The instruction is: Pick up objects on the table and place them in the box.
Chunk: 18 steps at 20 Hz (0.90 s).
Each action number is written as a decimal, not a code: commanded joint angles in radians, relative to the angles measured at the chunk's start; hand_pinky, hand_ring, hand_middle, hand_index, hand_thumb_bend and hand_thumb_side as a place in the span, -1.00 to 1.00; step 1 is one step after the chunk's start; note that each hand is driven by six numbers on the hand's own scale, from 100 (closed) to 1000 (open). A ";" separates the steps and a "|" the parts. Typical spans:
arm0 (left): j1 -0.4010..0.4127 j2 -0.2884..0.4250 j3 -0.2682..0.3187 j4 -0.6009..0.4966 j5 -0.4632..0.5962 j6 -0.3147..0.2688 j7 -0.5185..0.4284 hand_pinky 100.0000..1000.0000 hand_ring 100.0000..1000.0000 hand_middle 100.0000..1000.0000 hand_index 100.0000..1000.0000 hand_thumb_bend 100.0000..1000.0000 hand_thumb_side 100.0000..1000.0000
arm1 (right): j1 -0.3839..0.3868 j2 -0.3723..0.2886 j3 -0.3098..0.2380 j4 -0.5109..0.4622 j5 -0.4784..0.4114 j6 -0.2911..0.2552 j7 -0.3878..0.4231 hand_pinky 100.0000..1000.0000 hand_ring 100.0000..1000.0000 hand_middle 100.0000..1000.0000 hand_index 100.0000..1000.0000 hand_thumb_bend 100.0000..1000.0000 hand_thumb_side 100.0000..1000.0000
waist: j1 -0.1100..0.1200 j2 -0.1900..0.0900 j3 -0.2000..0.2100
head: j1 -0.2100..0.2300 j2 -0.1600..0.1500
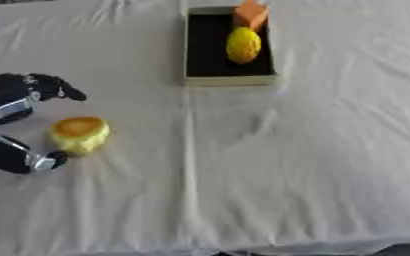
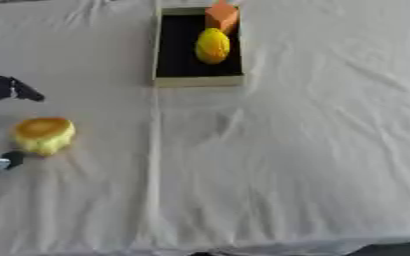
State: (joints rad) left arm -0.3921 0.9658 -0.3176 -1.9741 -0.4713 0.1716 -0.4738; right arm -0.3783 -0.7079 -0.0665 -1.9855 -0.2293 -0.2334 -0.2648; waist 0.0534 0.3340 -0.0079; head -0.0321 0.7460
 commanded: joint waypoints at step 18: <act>-0.048 -0.041 -0.040 0.202 -0.103 -0.022 -0.059 0.71 0.64 0.53 0.74 -0.23 -1.00 | -0.003 -0.006 -0.011 -0.015 -0.006 0.007 0.006 0.94 0.67 0.27 0.65 -1.00 -0.02 | -0.004 -0.012 -0.009 | 0.009 -0.010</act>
State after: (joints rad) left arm -0.4265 0.9065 -0.3636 -1.7742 -0.5636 0.1540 -0.5315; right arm -0.3771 -0.6988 -0.0667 -1.9855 -0.2310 -0.2279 -0.2595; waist 0.0531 0.3389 -0.0173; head -0.0265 0.7455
